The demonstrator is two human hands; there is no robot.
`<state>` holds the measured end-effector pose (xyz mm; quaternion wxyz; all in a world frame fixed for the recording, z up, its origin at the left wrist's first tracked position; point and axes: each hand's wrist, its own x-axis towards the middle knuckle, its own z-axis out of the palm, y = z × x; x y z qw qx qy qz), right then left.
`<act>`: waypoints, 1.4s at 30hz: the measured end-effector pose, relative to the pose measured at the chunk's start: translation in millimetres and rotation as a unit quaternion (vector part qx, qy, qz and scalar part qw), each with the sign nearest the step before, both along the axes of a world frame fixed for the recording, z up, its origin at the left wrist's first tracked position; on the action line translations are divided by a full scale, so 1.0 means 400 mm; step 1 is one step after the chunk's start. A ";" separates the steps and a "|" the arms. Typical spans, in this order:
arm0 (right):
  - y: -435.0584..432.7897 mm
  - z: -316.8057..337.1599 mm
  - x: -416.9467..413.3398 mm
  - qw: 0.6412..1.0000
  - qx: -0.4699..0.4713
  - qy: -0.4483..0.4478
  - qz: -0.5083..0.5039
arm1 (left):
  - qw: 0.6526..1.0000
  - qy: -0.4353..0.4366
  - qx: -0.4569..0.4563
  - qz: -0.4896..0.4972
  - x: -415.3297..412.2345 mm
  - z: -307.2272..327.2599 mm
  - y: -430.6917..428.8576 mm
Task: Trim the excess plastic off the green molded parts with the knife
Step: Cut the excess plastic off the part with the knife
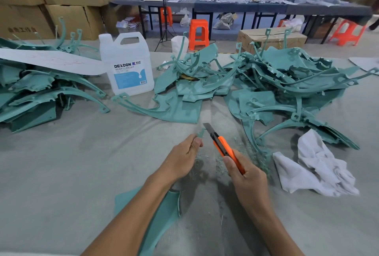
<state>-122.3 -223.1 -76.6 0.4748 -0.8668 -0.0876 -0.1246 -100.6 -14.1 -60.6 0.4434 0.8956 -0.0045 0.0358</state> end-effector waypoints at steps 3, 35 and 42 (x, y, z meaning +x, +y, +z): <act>0.000 0.000 0.004 1.000 0.014 -0.001 -0.027 | 1.000 0.005 -0.002 -0.006 -0.007 0.003 -0.003; -0.013 0.000 -0.003 0.984 0.156 0.038 -0.071 | 0.983 0.138 -0.115 -0.046 -0.070 0.343 0.118; -0.009 0.008 -0.006 0.984 0.159 0.042 -0.070 | 0.959 0.156 -0.228 -0.060 -0.048 0.358 0.166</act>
